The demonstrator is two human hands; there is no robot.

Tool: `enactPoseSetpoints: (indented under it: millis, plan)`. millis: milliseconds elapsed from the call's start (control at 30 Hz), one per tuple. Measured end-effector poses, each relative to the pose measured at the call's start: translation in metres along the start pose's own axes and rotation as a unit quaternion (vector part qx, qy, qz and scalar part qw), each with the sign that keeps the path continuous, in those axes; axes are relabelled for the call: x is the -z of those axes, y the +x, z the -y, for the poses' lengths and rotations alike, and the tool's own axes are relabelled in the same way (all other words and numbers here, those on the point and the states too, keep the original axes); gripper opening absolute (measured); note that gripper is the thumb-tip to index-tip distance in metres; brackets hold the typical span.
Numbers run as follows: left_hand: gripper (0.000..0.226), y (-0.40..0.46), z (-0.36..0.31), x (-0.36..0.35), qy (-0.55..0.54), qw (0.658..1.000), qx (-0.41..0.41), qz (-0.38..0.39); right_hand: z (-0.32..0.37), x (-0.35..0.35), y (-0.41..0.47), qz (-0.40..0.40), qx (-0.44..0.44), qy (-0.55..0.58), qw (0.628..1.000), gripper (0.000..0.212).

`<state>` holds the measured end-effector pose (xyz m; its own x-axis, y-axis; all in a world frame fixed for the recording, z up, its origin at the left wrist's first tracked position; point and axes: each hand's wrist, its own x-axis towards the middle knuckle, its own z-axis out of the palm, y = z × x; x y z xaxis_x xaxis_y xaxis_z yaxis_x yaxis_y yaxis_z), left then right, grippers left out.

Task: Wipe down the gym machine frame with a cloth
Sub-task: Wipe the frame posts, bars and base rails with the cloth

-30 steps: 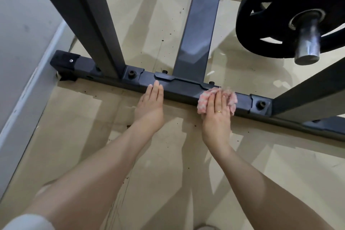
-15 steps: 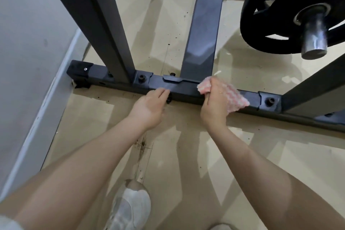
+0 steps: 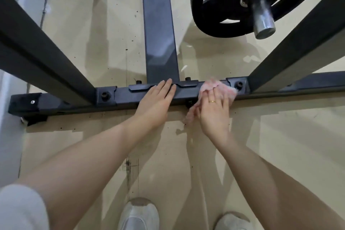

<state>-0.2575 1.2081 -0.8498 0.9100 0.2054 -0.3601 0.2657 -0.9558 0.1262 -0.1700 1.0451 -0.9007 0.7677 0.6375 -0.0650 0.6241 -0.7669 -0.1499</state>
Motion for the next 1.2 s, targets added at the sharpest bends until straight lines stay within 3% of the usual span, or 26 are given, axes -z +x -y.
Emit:
enactPoseSetpoints:
  millis: [67,200,267,533,733,800,867,933,1067,1133,1200]
  plan:
    - [0.074,0.004,-0.001,0.004,0.006,1.000,-0.001,-0.008,0.019,-0.005,0.002,-0.001,0.039,0.021,0.999,0.070]
    - [0.073,0.011,0.003,0.010,0.038,0.998,-0.031,-0.034,0.020,0.006,0.012,-0.014,-0.064,0.084,0.994,0.081]
    - [0.074,0.015,0.002,0.009,0.051,0.997,-0.033,-0.040,0.017,0.013,0.017,0.028,-0.082,0.087,0.992,0.084]
    - [0.060,0.019,0.001,0.006,0.057,0.996,-0.030,-0.062,-0.001,0.029,0.023,0.121,0.015,0.006,0.992,0.074]
    - [0.060,0.015,-0.001,0.004,0.037,0.997,-0.020,-0.059,-0.004,0.040,0.061,0.191,-0.005,0.091,0.977,0.064]
    - [0.062,0.015,-0.004,0.000,0.024,0.998,-0.006,-0.065,-0.002,0.047,0.061,0.121,-0.020,0.140,0.983,0.060]
    - [0.065,0.014,-0.006,0.000,0.003,0.997,0.011,-0.081,0.002,0.047,0.037,-0.035,-0.029,0.125,0.991,0.050]
    - [0.067,0.013,-0.008,-0.001,-0.010,0.997,0.019,-0.073,0.004,0.032,0.004,-0.082,-0.005,0.098,0.992,0.049]
    - [0.068,0.013,-0.007,-0.005,-0.004,0.997,0.024,-0.076,0.001,0.004,-0.003,0.014,0.031,0.070,0.997,0.089]
    - [0.067,0.014,-0.006,-0.005,-0.003,0.997,0.024,-0.075,0.002,0.013,0.028,0.014,0.023,0.067,0.997,0.094]
    - [0.067,0.014,-0.007,-0.002,0.006,0.997,0.029,-0.067,0.002,0.022,0.055,0.080,0.041,0.042,0.995,0.092]
